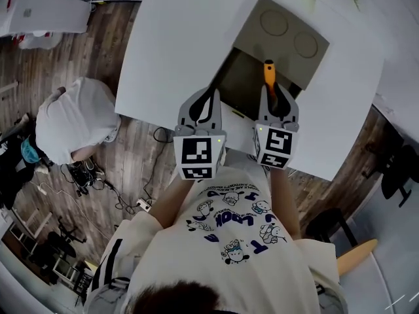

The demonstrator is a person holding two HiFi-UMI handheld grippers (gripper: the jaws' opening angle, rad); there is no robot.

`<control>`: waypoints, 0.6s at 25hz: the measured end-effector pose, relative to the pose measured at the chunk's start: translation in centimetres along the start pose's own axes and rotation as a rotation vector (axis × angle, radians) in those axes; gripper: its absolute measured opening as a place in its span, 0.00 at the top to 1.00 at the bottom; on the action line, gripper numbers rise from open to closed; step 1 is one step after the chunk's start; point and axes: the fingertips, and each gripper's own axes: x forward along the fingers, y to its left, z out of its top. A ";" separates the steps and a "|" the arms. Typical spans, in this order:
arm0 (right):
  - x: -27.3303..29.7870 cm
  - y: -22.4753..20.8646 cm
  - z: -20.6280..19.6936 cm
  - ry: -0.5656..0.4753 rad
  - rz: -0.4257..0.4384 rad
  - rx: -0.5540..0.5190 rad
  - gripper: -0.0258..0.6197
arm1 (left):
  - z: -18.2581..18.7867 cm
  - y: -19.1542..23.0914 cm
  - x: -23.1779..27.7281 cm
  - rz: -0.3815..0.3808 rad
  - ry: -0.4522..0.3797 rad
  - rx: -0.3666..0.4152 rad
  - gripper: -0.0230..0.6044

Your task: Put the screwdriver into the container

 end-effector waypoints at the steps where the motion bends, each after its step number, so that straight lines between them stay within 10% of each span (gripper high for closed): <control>1: 0.4 0.3 -0.1 0.009 0.013 -0.006 0.81 | -0.1 0.2 0.0 0.008 0.003 -0.008 0.93; 15: 2.9 3.2 -3.8 0.164 0.151 -0.103 0.81 | -3.4 1.9 -0.8 0.096 0.041 -0.091 0.93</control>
